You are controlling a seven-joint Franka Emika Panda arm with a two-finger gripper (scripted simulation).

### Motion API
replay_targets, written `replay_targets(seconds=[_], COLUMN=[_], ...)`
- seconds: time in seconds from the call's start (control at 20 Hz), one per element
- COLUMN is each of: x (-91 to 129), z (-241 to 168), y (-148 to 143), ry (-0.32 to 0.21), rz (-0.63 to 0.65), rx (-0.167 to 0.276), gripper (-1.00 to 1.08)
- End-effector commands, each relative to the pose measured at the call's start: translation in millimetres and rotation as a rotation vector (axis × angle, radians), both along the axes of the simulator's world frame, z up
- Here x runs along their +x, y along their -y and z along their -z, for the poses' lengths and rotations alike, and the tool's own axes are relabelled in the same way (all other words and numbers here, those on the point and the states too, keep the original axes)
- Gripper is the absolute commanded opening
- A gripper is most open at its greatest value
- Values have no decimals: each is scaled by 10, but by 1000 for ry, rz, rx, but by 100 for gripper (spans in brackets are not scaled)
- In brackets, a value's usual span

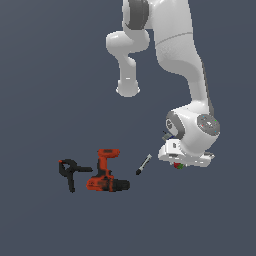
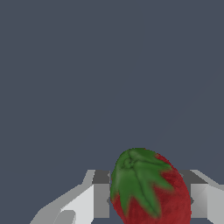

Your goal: Pick up a designated object from a clutter of objects.

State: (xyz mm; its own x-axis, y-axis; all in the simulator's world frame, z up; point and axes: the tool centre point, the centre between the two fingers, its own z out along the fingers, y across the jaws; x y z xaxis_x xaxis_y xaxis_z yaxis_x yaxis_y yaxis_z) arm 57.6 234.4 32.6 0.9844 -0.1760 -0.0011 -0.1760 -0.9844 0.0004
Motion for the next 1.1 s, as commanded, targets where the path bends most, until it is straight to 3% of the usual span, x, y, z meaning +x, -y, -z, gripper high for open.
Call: replay_targets(seconds=[0.0,1.05], x=[-38,-789], z=[-73,-1287], y=[51,948], ry=[1,1], rz=[0,1], rx=[0,0], gripper=[-100,-100])
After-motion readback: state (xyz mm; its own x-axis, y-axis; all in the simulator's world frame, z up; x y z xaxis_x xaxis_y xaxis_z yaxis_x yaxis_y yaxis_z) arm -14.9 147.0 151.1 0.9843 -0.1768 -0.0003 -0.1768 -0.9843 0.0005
